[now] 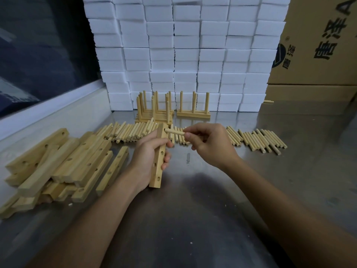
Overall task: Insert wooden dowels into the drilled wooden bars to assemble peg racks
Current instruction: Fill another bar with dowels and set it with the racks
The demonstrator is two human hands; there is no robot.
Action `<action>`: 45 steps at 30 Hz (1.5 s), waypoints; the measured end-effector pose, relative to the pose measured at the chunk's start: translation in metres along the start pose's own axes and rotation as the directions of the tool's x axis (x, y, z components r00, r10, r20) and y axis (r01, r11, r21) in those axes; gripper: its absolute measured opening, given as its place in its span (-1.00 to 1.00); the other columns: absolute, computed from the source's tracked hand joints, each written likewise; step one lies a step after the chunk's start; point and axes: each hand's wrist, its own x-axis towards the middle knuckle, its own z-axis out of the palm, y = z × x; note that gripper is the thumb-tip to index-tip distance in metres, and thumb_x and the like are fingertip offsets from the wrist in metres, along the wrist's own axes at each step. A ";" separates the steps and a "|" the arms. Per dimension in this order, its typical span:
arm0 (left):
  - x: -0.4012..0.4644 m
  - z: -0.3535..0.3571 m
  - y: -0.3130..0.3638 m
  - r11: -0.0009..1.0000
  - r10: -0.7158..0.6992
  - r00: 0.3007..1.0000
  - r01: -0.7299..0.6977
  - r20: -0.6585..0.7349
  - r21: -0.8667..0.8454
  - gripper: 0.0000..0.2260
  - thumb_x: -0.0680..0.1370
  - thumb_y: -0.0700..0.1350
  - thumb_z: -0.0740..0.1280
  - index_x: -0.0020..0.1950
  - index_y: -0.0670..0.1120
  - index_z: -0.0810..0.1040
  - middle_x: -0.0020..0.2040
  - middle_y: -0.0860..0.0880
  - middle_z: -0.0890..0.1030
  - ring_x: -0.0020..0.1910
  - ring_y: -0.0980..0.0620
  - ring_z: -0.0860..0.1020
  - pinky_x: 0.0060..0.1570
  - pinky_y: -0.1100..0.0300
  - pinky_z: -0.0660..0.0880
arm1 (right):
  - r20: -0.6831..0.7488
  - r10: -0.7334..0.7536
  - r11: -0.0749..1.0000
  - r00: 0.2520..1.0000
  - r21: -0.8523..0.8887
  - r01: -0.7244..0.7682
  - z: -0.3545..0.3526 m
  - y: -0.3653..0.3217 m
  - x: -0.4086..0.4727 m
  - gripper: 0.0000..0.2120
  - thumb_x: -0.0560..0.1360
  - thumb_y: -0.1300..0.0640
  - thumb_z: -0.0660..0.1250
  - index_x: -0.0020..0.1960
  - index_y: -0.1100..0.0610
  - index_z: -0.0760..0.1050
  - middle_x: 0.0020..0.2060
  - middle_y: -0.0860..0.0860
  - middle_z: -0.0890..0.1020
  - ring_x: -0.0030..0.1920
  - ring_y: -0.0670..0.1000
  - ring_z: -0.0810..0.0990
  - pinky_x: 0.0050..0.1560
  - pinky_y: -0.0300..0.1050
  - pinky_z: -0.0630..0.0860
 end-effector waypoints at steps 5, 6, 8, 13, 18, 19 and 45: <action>-0.002 -0.001 0.004 0.997 0.044 0.999 -0.043 -0.015 0.067 -0.88 0.65 -0.18 0.20 0.00 -0.12 0.53 -0.23 -0.08 0.48 -0.44 0.02 0.40 -0.55 0.20 0.28 | -0.003 -0.167 0.970 0.986 -0.179 0.163 -0.004 -0.009 0.002 -0.86 0.55 0.19 0.40 0.08 0.18 0.67 -0.28 -0.20 0.59 -0.33 -0.33 0.54 -0.23 -0.49 0.42; -0.002 0.000 0.005 0.997 0.043 0.999 -0.042 -0.018 0.058 -0.87 0.67 -0.14 0.19 0.03 -0.11 0.52 -0.23 -0.07 0.47 -0.44 0.03 0.39 -0.55 0.20 0.28 | 0.004 -0.208 0.956 0.978 -0.211 0.204 -0.004 -0.010 0.003 -0.85 0.55 0.19 0.39 0.08 0.18 0.67 -0.26 -0.14 0.63 -0.32 -0.31 0.53 -0.22 -0.47 0.44; -0.003 0.003 0.005 0.998 0.032 0.999 -0.031 -0.014 0.059 -0.82 0.70 -0.08 0.15 0.07 -0.10 0.51 -0.25 -0.06 0.47 -0.45 0.04 0.36 -0.56 0.21 0.27 | 0.037 -0.258 0.927 0.965 -0.273 0.258 -0.002 -0.012 0.003 -0.82 0.57 0.14 0.38 0.10 0.19 0.67 -0.17 -0.02 0.69 -0.22 -0.20 0.59 -0.13 -0.24 0.57; -0.006 0.015 0.006 0.998 0.024 0.999 -0.026 0.033 0.065 -0.78 0.71 -0.09 0.11 0.11 -0.08 0.54 -0.29 -0.03 0.42 -0.49 0.06 0.30 -0.58 0.23 0.22 | -0.015 -0.348 0.862 0.937 -0.398 0.313 0.006 -0.015 -0.003 -0.82 0.59 0.13 0.34 0.01 0.20 0.66 -0.29 0.06 0.59 -0.33 0.07 0.52 -0.38 0.04 0.49; -0.006 0.016 0.007 0.985 0.027 0.999 -0.033 0.042 0.169 -0.71 0.71 -0.09 0.12 0.40 -0.09 0.44 -0.30 -0.04 0.37 -0.49 0.07 0.27 -0.58 0.25 0.20 | -0.048 -0.367 0.801 0.929 -0.525 0.289 0.007 -0.018 -0.008 -0.76 0.59 0.14 0.31 -0.21 0.19 0.58 -0.41 0.01 0.47 -0.47 0.05 0.40 -0.53 -0.09 0.33; -0.006 0.017 0.006 0.981 0.029 0.999 -0.035 0.034 0.192 -0.68 0.71 -0.10 0.12 0.46 -0.09 0.39 -0.29 -0.04 0.37 -0.49 0.07 0.26 -0.59 0.25 0.20 | -0.049 -0.359 0.796 0.932 -0.537 0.278 0.007 -0.019 -0.009 -0.76 0.58 0.15 0.31 -0.24 0.20 0.55 -0.42 0.00 0.44 -0.48 0.06 0.38 -0.53 -0.11 0.31; 0.003 0.006 0.009 0.857 0.083 0.995 -0.103 0.061 0.505 -0.64 0.71 -0.11 0.12 0.52 0.03 0.36 -0.30 -0.08 0.31 -0.51 0.11 0.24 -0.57 0.25 0.18 | 0.074 0.046 0.977 0.996 -0.212 -0.029 0.021 -0.019 -0.008 -0.72 0.66 0.09 0.17 -0.03 0.22 0.57 -0.23 0.12 0.64 -0.21 0.14 0.56 -0.14 0.09 0.52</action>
